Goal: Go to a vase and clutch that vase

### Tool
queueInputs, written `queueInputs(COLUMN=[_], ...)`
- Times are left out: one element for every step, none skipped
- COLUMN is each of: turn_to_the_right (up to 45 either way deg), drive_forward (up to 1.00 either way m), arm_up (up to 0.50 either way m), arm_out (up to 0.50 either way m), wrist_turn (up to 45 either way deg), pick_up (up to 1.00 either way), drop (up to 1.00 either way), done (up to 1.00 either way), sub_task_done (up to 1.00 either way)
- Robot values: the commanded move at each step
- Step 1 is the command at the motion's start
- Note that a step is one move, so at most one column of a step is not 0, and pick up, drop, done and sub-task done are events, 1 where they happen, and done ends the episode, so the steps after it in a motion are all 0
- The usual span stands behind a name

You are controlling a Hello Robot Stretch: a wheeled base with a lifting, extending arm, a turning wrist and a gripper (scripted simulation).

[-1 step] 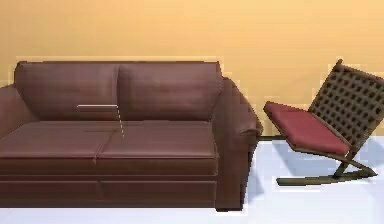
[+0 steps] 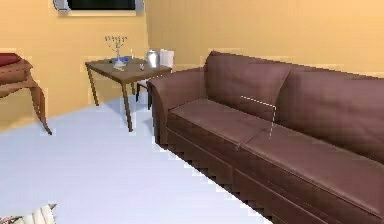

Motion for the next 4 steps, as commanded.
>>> queueInputs(turn_to_the_right=[-9.0, 0.0, -36.0, 0.0], drive_forward=[0.0, 0.9, 0.0, 1.0], arm_up=[0.0, 0.0, 0.0, 0.0], arm_out=[0.0, 0.0, 0.0, 0.0], wrist_turn=[0.0, 0.0, 0.0, 0.0], pick_up=[0.0, 0.0, 0.0, 0.0], drop=[0.0, 0.0, 0.0, 0.0], done=[0.0, 0.0, 0.0, 0.0], sub_task_done=[0.0, 0.0, 0.0, 0.0])
